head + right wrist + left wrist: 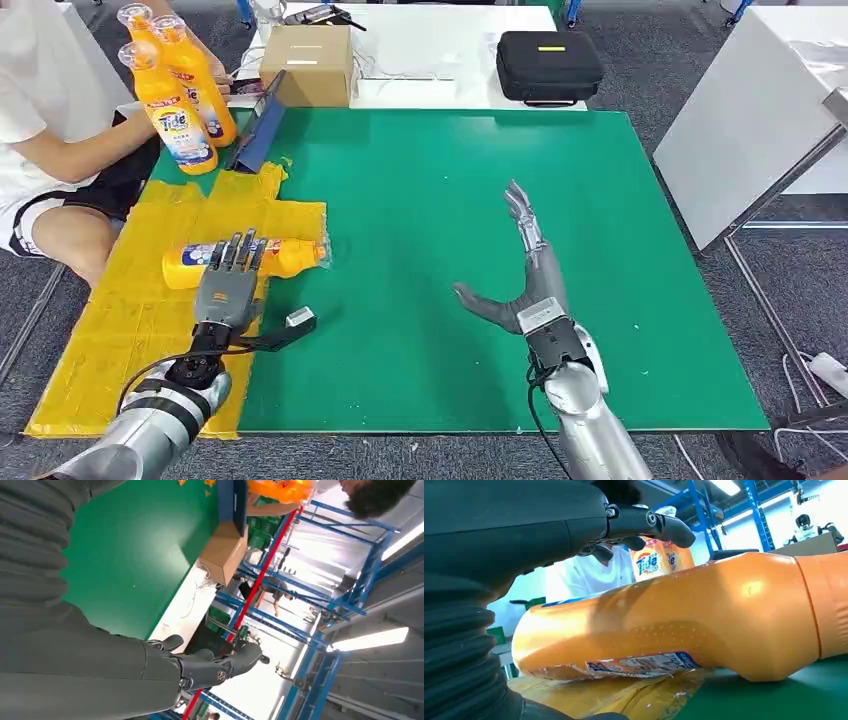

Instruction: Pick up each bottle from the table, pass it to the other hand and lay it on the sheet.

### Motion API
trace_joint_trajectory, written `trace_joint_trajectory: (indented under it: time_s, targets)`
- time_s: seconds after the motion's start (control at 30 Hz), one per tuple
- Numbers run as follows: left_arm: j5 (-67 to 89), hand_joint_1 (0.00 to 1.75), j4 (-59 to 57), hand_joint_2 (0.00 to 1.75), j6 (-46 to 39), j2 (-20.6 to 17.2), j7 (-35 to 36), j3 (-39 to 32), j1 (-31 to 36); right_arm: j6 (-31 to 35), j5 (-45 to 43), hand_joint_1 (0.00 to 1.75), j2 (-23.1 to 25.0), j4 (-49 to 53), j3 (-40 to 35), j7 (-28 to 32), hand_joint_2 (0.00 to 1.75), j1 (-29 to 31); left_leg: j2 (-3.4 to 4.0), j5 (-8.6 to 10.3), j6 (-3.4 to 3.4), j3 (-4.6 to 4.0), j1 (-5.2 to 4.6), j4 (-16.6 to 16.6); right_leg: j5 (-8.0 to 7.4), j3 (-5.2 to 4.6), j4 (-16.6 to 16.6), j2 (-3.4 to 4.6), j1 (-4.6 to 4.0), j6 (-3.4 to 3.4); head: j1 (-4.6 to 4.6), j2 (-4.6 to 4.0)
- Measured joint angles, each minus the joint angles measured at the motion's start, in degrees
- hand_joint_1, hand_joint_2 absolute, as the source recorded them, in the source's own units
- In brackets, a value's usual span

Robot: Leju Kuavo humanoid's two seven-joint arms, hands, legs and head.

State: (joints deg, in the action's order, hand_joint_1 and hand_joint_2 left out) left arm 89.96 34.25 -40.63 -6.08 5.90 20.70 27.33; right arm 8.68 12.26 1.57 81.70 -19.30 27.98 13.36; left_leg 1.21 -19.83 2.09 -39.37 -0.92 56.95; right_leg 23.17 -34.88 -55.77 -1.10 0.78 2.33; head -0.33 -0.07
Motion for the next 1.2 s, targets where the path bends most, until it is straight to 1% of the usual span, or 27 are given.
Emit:
trace_joint_trajectory:
  time_s: [0.17, 0.23, 0.27, 0.3, 0.33, 0.37, 0.4, 0.43, 0.47, 0.5, 0.53, 0.63, 0.67, 0.73, 0.87, 0.93, 1.0, 1.03, 1.07, 1.13, 1.2]
  targets:
    - [-0.13, 0.00, 0.09, 1.75, 0.00, 0.46, -2.30, -2.08, -0.11, -0.07, 1.18, 0.00, 0.00, -0.61, -0.42, 0.00, 1.75, 0.01, -0.03, 0.01, 0.01, 0.01, 0.00, 0.00, -0.03, 0.02, 0.00, -0.01, 0.00, 0.04, 0.00, 0.00]
    - [-1.02, 0.00, 0.84, 1.75, 0.00, 0.83, -4.93, -4.22, -0.58, 0.17, 2.09, 0.00, -0.02, -0.81, -0.55, -0.09, 1.75, -0.02, -0.02, 0.01, 0.01, 0.01, 0.00, 0.01, -0.05, 0.00, 0.00, -0.01, 0.00, 0.07, 0.00, 0.00]
    - [-1.96, 0.00, 2.56, 1.75, 0.00, 1.19, -7.91, -6.02, -1.34, 0.61, 2.58, 0.00, -0.02, -0.85, -0.59, -0.18, 1.75, -0.09, -0.01, 0.01, 0.01, 0.01, 0.00, 0.01, -0.05, -0.02, 0.00, 0.00, 0.00, 0.07, -0.02, 0.00]
    - [-3.02, 0.00, 4.66, 1.75, 0.02, 1.78, -11.46, -7.94, -2.46, 0.98, 2.91, 0.00, -0.06, -0.87, -0.59, -0.28, 1.75, -0.30, 0.02, 0.01, 0.01, 0.02, 0.00, 0.02, -0.05, -0.07, 0.01, 0.00, 0.02, 0.07, -0.02, 0.00]
    - [-4.36, 0.00, 7.16, 1.75, 0.07, 2.72, -16.31, -10.38, -4.08, 1.40, 2.97, 0.00, -0.11, -0.85, -0.57, -0.42, 1.75, -0.77, 0.05, 0.01, 0.01, 0.01, 0.00, 0.03, -0.05, -0.43, 0.01, 0.01, 0.02, 0.07, -0.04, 0.00]
    - [-6.54, 0.00, 10.64, 1.75, 0.04, 4.20, -24.82, -14.56, -5.26, 1.75, 2.97, 0.00, -0.22, -0.83, -0.37, -0.61, 1.75, -1.42, 0.05, 0.00, 0.01, 0.00, 0.00, 0.04, -0.01, -0.65, 0.02, 0.01, 0.03, 0.03, 0.00, 0.00]
    - [-10.13, 0.00, 13.76, 1.75, 0.04, 6.85, -34.33, -19.67, -6.27, 1.75, 2.97, 0.00, -0.33, -0.68, 0.00, -0.83, 1.75, -2.38, -0.02, 0.00, 0.02, -0.07, 0.00, 0.04, 0.00, -0.64, 0.03, -0.01, 0.03, 0.04, 0.02, 0.02]
    - [-14.90, 0.00, 16.12, 1.75, 0.02, 8.42, -42.05, -24.34, -6.88, 1.73, 2.91, 0.00, -0.39, -0.50, 0.37, -0.98, 1.75, -3.20, -0.05, -0.02, 0.02, -0.13, -0.01, 0.03, 0.01, -0.67, 0.03, -0.01, 0.03, 0.04, 0.07, 0.00]
    - [-20.00, 0.00, 18.20, 1.75, 0.02, 10.22, -45.89, -27.31, -7.72, 1.51, 2.82, 0.00, -0.39, -0.26, 0.75, -1.11, 1.75, -3.88, -0.04, -0.09, 0.02, -0.20, -0.04, 0.03, -0.05, -0.21, 0.04, -0.01, 0.04, 0.11, 0.04, 0.00]
    - [-26.59, 0.00, 21.08, 1.75, 0.02, 11.17, -47.04, -29.48, -8.99, 1.01, 2.69, 0.00, -0.39, 0.06, 1.24, -1.18, 1.75, -4.64, 0.24, -0.13, -0.01, -0.19, -0.09, 0.03, -0.11, -0.22, 0.04, 0.12, 0.04, 0.09, 0.00, 0.00]
    - [-32.11, 0.00, 23.42, 1.75, 0.02, 11.76, -46.68, -29.99, -10.47, 0.57, 2.62, 0.00, -0.39, 0.42, 1.79, -1.20, 1.75, -5.64, 0.45, -0.20, -0.07, -0.13, -0.11, 0.03, -0.12, -0.24, 0.05, 0.31, 0.06, 0.11, -0.04, 0.00]
    - [-50.46, 0.00, 31.15, 1.75, 0.61, 12.33, -46.12, -27.87, -15.90, -1.35, 2.41, 0.00, -0.37, 1.88, 4.13, -1.16, 1.75, -9.49, 0.48, -0.26, -0.05, -0.13, -0.09, 0.03, -0.03, -0.25, 0.07, 0.33, 0.04, 0.11, -0.02, 0.00]
    - [-54.22, 0.00, 33.93, 1.75, 1.20, 12.26, -46.09, -26.53, -18.15, -2.25, 2.05, 0.00, -0.31, 2.43, 4.90, -0.81, 1.75, -10.79, 0.41, -0.26, -0.05, -0.13, -0.08, 0.03, 0.10, -0.23, 0.07, 0.30, 0.04, 0.20, -0.04, 0.00]
    - [-57.34, 0.00, 40.33, 1.75, 3.60, 12.06, -46.10, -23.31, -23.09, -4.03, 1.20, 0.00, -0.04, 4.24, 6.88, 0.51, 1.75, -13.71, 0.24, -0.32, -0.06, -0.13, -0.04, 0.02, 0.20, -0.16, 0.07, 0.15, 0.02, 0.15, -0.02, 0.00]
    - [-66.89, 0.00, 51.13, 1.75, 12.58, 11.61, -46.09, -20.05, -31.45, -6.66, 0.55, 0.00, 0.87, 8.30, 11.49, 2.25, 1.75, -19.27, 0.24, -0.54, -0.15, -0.13, -0.04, 0.01, 0.40, -0.17, 0.07, 0.16, 0.02, 0.07, -0.02, 0.00]
    - [-68.49, 0.00, 54.89, 1.75, 14.55, 11.30, -46.09, -19.11, -34.09, -6.97, 0.39, 0.00, 1.31, 9.73, 13.42, 2.45, 1.75, -21.23, 0.23, -0.55, -0.14, -0.13, -0.04, 0.01, 0.44, -0.17, 0.07, 0.15, 0.02, 0.01, 0.00, 0.00]
    - [-70.10, 0.00, 57.20, 1.75, 17.04, 11.06, -46.09, -18.77, -35.61, -7.13, 0.44, 0.00, 1.62, 10.67, 14.49, 2.47, 1.75, -22.33, 0.23, -0.56, -0.14, -0.08, -0.04, 0.00, 0.46, -0.42, 0.08, 0.15, 0.02, 0.00, -0.02, 0.00]
    - [-71.50, 0.00, 57.88, 1.75, 19.75, 11.06, -46.09, -18.75, -36.12, -7.19, 0.59, 0.00, 1.88, 11.02, 15.08, 2.43, 1.75, -22.68, 0.23, -0.60, -0.15, -0.02, -0.04, 0.00, 0.49, -0.62, 0.09, 0.15, 0.02, 0.00, -0.02, 0.00]
    - [-73.07, 0.00, 58.40, 1.75, 23.99, 11.08, -45.99, -18.82, -36.71, -7.30, 0.77, 0.00, 2.36, 11.41, 15.89, 2.29, 1.75, -23.10, 0.23, -0.81, -0.35, 0.07, -0.04, -0.01, 0.58, -0.57, 0.10, 0.15, 0.02, 0.04, -0.02, 0.00]
    - [-76.00, 0.00, 58.69, 1.75, 32.54, 11.32, -44.52, -19.28, -37.53, -7.94, 0.85, 0.00, 3.15, 12.13, 17.36, 2.19, 1.75, -24.09, 0.22, -0.78, -0.29, 0.12, -0.04, -0.02, 0.61, -0.50, 0.10, 0.14, 0.02, 0.09, -0.02, 0.00]
    - [-78.71, 0.00, 58.55, 1.75, 41.04, 11.61, -43.58, -19.98, -38.17, -8.63, 1.05, 0.00, 4.02, 12.79, 18.62, 2.27, 1.75, -25.06, 0.23, -0.77, -0.29, 0.12, -0.04, -0.01, 0.53, -0.44, 0.09, 0.15, 0.02, -0.02, 0.00, 0.00]
